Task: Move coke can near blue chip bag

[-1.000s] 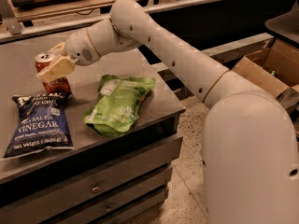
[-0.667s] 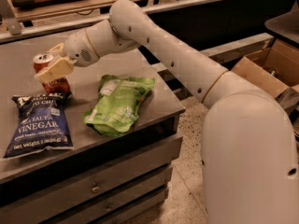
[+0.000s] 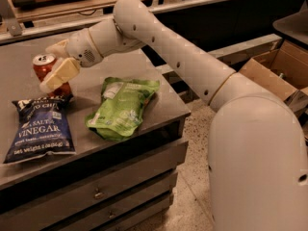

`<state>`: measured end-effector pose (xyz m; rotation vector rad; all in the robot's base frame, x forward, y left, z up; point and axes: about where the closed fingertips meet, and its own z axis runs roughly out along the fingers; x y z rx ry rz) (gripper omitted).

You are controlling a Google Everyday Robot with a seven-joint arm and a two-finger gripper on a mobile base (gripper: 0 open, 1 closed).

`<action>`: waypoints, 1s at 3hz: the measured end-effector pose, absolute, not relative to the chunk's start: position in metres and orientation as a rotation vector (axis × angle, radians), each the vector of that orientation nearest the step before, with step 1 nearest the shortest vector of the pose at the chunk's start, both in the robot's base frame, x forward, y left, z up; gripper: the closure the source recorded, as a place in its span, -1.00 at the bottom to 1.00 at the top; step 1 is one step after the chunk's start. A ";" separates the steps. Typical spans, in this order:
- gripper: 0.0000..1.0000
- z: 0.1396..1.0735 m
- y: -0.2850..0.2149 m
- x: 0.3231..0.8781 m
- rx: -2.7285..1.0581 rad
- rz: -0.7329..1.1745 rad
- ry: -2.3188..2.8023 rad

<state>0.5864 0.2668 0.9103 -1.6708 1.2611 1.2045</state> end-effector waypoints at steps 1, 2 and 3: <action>-1.00 0.927 0.246 0.586 -1.650 1.163 1.237; -1.00 0.936 0.182 0.581 -1.675 1.157 1.102; -1.00 0.936 0.182 0.581 -1.675 1.157 1.101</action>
Offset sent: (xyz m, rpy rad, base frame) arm -0.0042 -0.1005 0.0365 0.1271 -0.1679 0.0870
